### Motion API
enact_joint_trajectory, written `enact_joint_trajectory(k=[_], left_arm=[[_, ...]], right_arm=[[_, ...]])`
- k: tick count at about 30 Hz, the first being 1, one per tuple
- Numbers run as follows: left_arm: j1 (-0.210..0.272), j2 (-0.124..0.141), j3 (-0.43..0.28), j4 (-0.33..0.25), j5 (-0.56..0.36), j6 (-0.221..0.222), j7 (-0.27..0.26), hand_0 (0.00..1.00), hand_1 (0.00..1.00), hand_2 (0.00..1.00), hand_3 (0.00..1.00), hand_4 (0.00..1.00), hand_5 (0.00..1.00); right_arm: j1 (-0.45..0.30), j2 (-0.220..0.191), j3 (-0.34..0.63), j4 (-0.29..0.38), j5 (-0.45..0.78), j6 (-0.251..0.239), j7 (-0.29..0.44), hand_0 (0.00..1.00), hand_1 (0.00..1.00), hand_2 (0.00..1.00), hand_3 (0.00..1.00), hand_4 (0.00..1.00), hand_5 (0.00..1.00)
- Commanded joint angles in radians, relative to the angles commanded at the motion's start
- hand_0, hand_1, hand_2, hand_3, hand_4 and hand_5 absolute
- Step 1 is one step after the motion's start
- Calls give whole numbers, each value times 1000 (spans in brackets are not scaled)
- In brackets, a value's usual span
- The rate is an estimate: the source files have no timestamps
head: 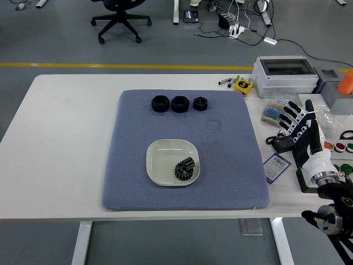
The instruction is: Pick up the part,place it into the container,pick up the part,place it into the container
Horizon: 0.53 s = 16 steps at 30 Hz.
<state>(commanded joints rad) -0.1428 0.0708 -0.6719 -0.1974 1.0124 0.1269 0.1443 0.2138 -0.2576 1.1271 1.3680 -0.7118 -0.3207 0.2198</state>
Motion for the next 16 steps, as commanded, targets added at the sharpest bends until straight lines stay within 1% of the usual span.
enact_joint_trajectory(k=[12,16], left_arm=[[-6,-3,6,0,-12,3,-1,740,690,627,581,636,619],[-4,-3,0,0,-2,2,0,740,690,627,581,636,619]], right_arm=[[2,-2,-6,-3,14,-8,17,849,806,840,845,998,998],[2,-3,-14,-3,18,-8,28,849,806,840,845,998,998]])
